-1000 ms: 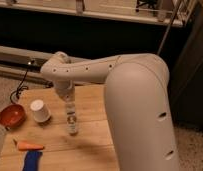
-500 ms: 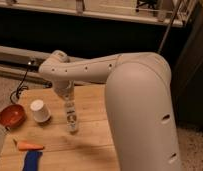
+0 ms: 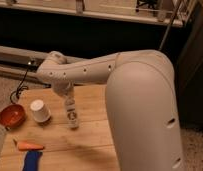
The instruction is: Stand the bottle upright
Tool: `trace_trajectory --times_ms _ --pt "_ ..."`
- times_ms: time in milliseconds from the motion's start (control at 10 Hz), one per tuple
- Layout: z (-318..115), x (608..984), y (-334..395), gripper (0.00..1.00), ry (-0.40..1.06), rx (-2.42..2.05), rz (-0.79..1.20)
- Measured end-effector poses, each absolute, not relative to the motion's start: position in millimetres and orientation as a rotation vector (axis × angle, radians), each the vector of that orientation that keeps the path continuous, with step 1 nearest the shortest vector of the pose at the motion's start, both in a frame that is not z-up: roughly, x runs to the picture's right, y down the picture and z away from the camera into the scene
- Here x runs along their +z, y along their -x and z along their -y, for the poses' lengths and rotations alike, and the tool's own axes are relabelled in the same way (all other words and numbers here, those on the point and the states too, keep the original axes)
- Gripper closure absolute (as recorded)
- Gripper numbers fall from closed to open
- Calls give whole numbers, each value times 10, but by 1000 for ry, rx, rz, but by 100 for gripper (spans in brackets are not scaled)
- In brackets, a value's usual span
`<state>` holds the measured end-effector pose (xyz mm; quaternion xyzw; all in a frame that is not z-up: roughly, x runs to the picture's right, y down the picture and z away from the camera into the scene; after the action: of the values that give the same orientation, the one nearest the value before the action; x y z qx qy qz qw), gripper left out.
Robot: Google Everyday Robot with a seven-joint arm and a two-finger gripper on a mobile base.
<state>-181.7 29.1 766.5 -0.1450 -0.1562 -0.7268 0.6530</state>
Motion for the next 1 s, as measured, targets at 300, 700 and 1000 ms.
trace_trajectory --times_ms 300,700,1000 --pt "-369 7601 1940 70 267 -1671 282" --pt "-385 7535 1927 70 209 -1643 213" --pt "-484 7545 1922 69 186 -1621 202"
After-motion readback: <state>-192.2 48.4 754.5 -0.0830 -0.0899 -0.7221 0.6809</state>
